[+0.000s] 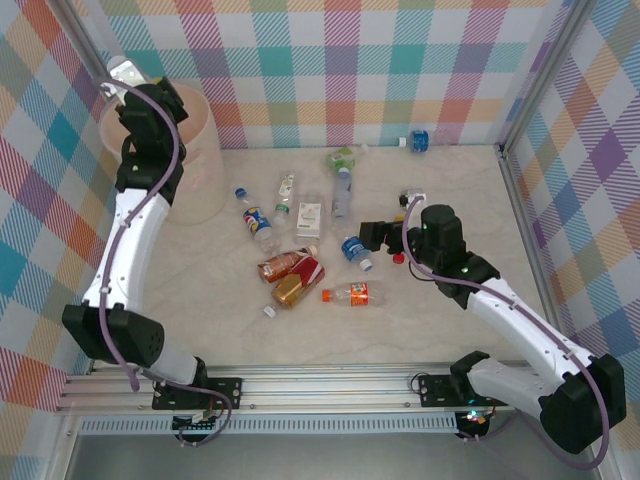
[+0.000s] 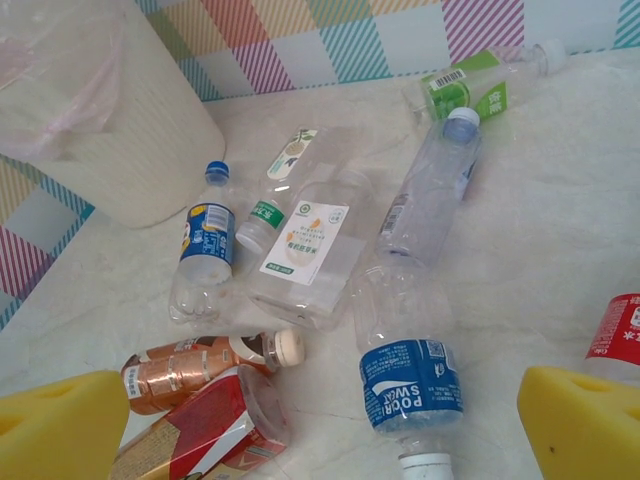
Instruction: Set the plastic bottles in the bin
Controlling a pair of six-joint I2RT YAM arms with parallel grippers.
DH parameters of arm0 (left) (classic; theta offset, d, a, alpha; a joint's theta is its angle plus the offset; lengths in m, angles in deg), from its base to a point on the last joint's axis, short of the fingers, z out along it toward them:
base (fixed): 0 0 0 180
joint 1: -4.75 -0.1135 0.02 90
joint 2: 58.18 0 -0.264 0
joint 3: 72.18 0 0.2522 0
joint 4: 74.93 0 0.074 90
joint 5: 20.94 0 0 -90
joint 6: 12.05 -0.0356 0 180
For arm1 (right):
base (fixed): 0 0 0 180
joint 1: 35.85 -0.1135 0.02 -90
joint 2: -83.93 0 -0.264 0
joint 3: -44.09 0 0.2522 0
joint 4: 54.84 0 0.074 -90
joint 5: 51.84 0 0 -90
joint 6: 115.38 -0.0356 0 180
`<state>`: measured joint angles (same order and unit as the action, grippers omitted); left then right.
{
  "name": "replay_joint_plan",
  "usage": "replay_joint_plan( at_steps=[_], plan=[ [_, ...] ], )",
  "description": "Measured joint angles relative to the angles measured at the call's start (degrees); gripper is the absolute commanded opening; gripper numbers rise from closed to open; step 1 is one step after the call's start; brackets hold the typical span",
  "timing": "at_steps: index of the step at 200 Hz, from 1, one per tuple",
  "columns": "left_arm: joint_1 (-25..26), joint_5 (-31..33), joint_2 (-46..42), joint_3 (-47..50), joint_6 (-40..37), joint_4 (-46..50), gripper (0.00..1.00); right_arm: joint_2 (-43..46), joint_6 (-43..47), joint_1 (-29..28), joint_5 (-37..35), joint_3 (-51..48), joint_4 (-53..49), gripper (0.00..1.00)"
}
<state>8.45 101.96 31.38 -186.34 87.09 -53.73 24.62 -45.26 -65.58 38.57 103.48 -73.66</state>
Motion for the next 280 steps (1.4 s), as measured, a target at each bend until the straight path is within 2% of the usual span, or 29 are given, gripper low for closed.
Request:
replay_joint_plan(
  at_steps=[41, 94, 149, 192, 245, 280],
  plan=[
    [-2.7, 0.9, 10.5, -8.7, -1.1, 1.9, 0.53, 0.0, 0.1, 0.0, 0.0, 0.0, -2.0, 1.0],
    [-4.7, 2.9, 19.2, -12.1, -3.6, 6.4, 0.53, 0.0, 0.6, 0.0, -0.2, 0.1, -5.7, 1.0],
    [-6.9, 10.7, 36.4, -37.7, -4.2, 24.3, 0.53, 0.0, 0.9, 0.0, -1.0, 0.2, -6.6, 1.0],
    [-7.0, 18.0, 42.0, -43.6, -6.8, 31.5, 0.57, -0.4, 0.9, 0.0, -1.1, 0.9, -7.3, 1.0],
    [-8.9, 21.9, 42.5, -45.8, -8.7, 33.6, 0.71, -0.4, 1.1, 0.0, -1.5, 0.9, -8.1, 1.0],
    [-9.2, 22.1, 42.4, -46.9, -8.3, 35.1, 0.85, -0.7, 1.1, 0.0, -1.5, 0.9, -8.1, 1.0]
  ],
)
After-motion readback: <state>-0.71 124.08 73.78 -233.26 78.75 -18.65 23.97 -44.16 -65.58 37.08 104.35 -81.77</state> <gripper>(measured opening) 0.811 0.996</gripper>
